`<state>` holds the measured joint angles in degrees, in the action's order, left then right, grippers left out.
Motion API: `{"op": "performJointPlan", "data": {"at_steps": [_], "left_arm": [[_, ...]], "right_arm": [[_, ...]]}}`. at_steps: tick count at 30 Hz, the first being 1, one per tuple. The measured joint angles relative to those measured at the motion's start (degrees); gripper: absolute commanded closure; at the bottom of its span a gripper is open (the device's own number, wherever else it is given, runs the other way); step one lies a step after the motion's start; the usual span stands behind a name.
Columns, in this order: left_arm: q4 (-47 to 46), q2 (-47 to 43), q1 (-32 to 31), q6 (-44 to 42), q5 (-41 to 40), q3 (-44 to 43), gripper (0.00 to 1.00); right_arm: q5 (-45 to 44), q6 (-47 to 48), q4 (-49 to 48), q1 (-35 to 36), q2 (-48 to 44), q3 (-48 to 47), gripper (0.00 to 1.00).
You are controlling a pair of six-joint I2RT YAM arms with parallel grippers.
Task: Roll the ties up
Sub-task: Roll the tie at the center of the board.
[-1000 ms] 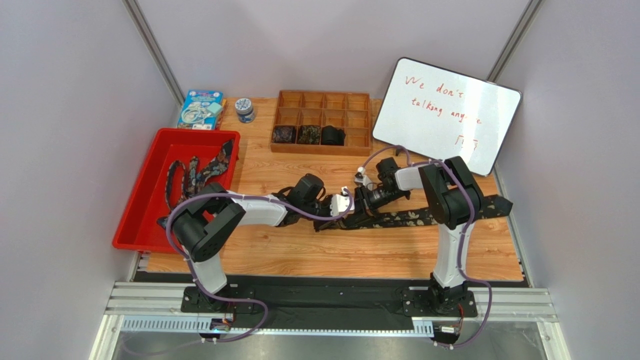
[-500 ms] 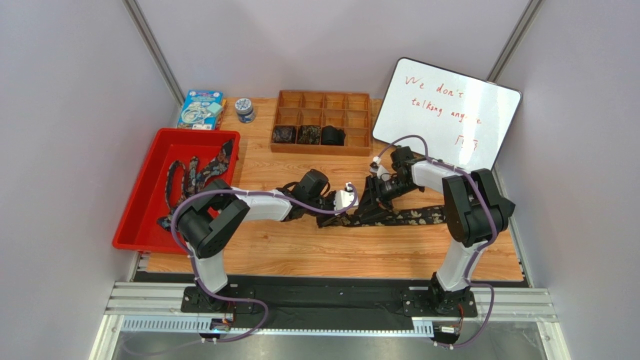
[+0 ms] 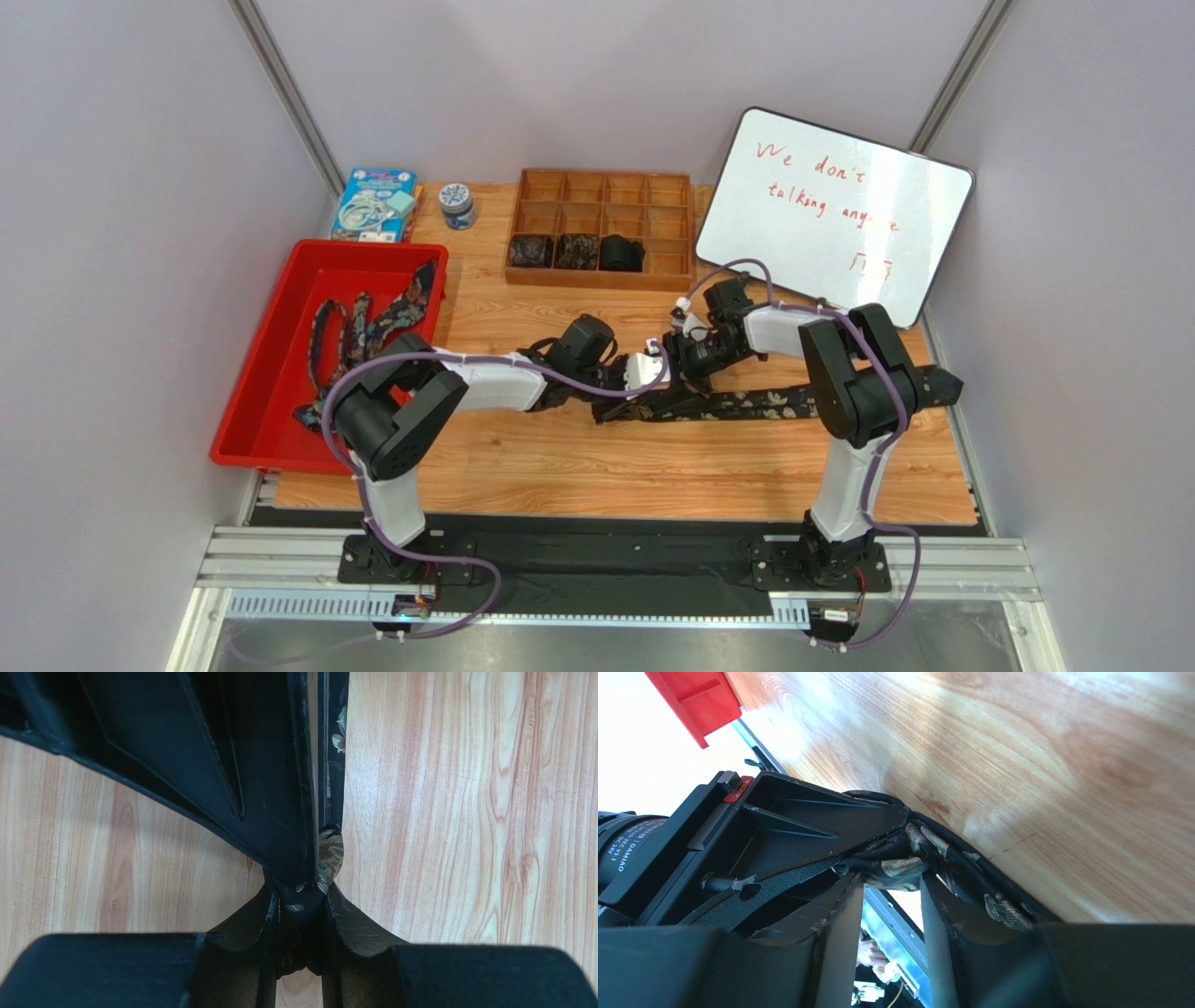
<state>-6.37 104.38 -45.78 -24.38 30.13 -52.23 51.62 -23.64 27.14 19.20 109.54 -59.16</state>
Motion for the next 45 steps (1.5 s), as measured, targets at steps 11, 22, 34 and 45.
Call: {"op": "performJointPlan", "data": {"at_steps": [11,22,34,45], "left_arm": [[0.24,0.0,0.02,0.28,-0.09,-0.13,0.62],[1.42,0.09,0.13,0.9,-0.04,-0.83,0.8],[2.43,0.33,0.13,0.9,0.02,-1.46,0.83],[2.82,0.37,0.13,0.87,0.24,-1.62,0.8]], "right_arm": [[0.37,-0.11,0.04,-0.04,1.55,-0.92,1.0],[2.91,1.01,0.96,-2.62,4.63,-1.36,0.83],[0.46,0.2,0.92,-1.73,-2.12,-0.02,0.58],[-0.72,-1.11,-0.07,1.99,-0.85,-0.92,1.0]]}}
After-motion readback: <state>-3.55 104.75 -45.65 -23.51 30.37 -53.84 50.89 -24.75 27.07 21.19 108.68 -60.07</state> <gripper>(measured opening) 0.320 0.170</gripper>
